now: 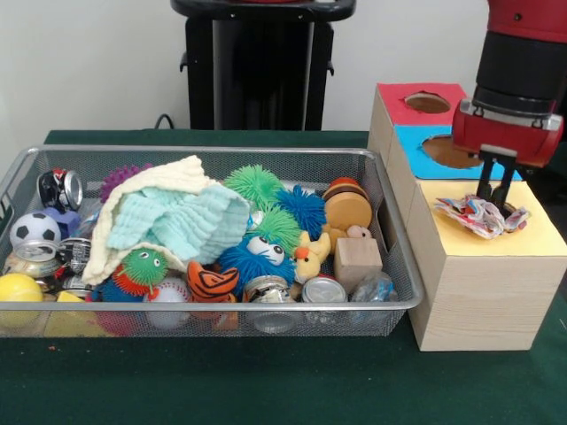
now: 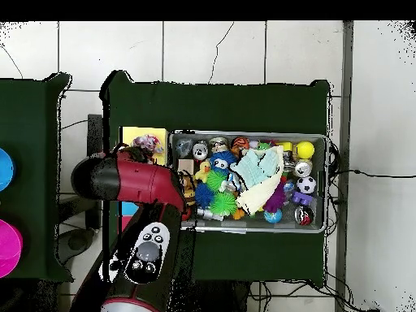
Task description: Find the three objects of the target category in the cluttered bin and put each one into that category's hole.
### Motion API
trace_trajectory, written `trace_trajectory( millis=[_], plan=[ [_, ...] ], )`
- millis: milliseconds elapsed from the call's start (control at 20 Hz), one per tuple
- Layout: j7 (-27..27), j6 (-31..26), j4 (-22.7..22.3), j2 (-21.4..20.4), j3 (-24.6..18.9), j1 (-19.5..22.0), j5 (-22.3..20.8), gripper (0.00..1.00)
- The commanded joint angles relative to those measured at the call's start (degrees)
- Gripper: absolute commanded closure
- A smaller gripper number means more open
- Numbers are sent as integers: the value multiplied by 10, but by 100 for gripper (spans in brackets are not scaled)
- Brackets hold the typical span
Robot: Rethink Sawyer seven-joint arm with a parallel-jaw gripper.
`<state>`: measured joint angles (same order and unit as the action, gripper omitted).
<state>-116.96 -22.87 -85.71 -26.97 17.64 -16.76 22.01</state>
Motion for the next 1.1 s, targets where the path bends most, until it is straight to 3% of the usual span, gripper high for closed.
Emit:
trace_trajectory(
  millis=[50,400,800,1100],
  plan=[
    [-61,-89,-44,-7,-3,11,-37,100],
    [-59,-101,-42,-11,-14,20,-43,100],
    [-54,-173,-20,-79,-8,17,-49,100],
    [-50,-197,15,-89,1,17,-64,100]
  ],
)
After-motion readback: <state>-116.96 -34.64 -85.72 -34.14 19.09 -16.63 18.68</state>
